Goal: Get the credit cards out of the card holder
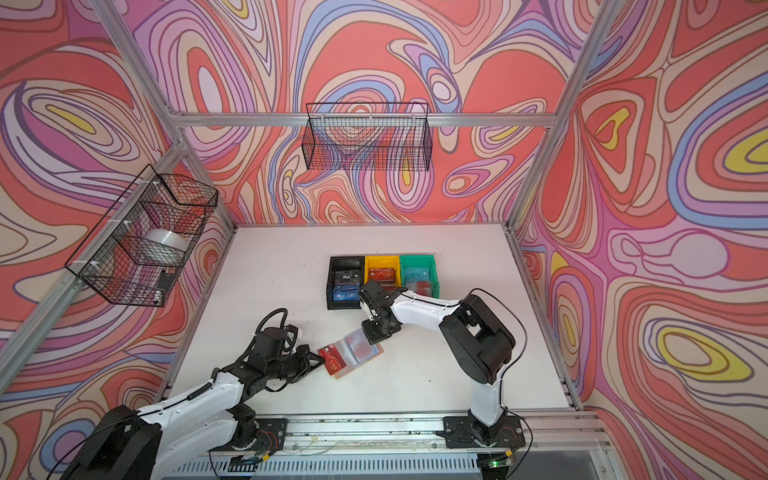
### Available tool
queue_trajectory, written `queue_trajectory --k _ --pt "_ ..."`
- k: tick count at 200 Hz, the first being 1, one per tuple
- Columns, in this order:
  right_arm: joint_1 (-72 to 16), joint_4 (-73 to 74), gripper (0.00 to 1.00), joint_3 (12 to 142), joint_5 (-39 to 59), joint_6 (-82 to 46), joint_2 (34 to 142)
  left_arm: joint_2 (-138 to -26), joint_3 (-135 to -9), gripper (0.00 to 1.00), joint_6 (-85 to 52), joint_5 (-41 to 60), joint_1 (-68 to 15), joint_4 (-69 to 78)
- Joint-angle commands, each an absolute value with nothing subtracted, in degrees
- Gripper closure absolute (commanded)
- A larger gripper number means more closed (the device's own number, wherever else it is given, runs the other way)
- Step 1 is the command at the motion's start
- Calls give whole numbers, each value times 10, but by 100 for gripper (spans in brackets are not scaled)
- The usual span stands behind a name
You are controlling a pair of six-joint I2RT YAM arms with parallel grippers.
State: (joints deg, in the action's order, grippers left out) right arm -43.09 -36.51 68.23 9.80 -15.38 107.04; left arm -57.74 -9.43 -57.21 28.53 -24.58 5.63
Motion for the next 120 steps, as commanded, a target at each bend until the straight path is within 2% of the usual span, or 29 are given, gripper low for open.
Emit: queue_trajectory --k 1,36,90,120 --pt "-434 -355 94 672 113 -159 1069 -580 -78 100 -567 265 -243 16" --pt "-439 -358 94 678 112 -160 1065 -580 -75 99 -568 265 -243 19" --pt "-439 -370 94 683 58 -157 1025 -578 -74 99 -567 263 -243 15" --pt "-439 -369 94 683 66 -154 1024 -580 -74 99 -567 264 -243 18"
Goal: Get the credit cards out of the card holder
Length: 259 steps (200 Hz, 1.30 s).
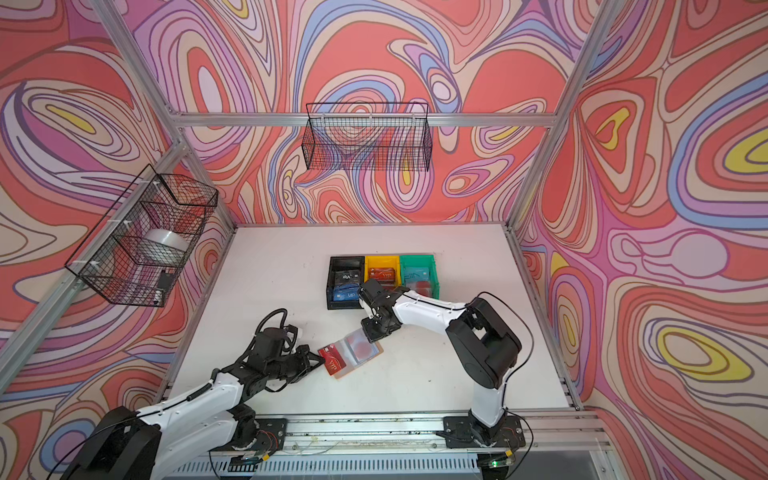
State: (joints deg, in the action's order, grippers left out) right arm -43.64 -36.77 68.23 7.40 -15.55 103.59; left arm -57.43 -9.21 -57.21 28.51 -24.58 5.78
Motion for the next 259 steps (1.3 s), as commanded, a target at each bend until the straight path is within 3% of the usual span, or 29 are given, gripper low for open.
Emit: queue_trajectory --k 1,52,259 --pt "-439 -369 94 683 67 -153 1025 -580 -74 99 -567 264 -243 18" --pt "-444 -336 94 666 117 -164 1054 -578 -73 99 -568 262 -242 19" --pt "-454 -326 94 669 139 -163 1079 -593 -80 99 -566 263 -243 22"
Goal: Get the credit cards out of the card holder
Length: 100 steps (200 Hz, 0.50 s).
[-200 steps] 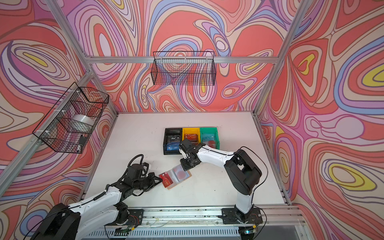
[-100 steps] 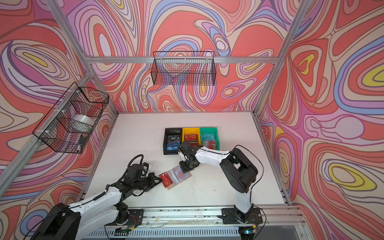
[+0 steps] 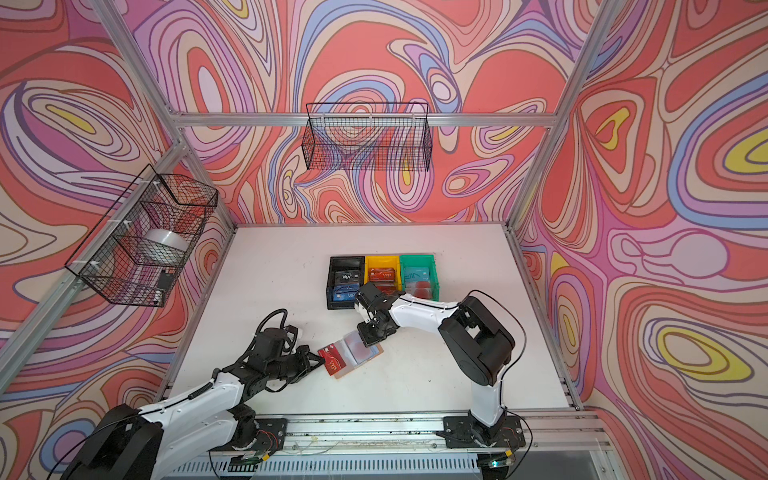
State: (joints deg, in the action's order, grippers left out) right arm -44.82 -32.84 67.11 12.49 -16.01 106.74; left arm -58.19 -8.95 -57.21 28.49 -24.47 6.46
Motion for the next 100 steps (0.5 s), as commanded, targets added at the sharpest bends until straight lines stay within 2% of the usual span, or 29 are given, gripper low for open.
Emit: queue_trajectory --k 1,100 --pt "-454 -326 94 669 139 -163 1079 -593 -80 99 -566 264 -243 23" --pt "-454 -342 94 680 131 -158 1065 -580 -86 100 -555 258 -243 -3"
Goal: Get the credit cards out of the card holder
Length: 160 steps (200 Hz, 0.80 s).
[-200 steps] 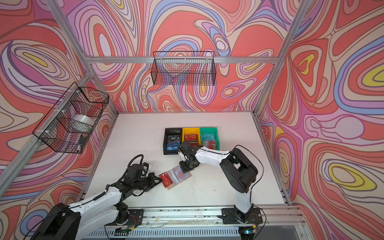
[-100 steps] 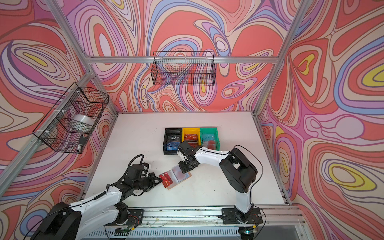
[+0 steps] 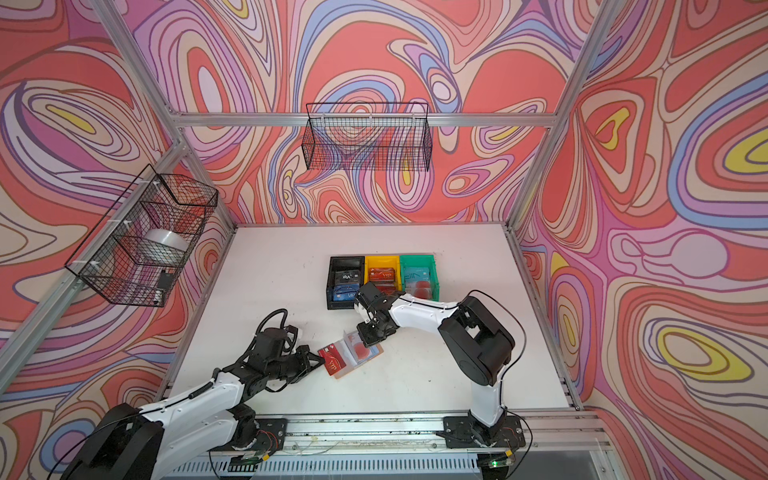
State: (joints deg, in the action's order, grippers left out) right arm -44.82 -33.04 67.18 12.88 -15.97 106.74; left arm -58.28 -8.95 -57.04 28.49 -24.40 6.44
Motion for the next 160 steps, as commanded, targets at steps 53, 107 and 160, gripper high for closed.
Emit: queue_trajectory --k 53,107,160 --pt "-477 -349 94 709 144 -156 1065 -584 -82 100 -558 259 -242 4" --pt "-508 -350 94 741 163 -159 1085 -580 -82 99 -559 260 -242 4" --pt "-509 -359 93 739 146 -160 1093 -577 -83 100 -558 258 -242 -2"
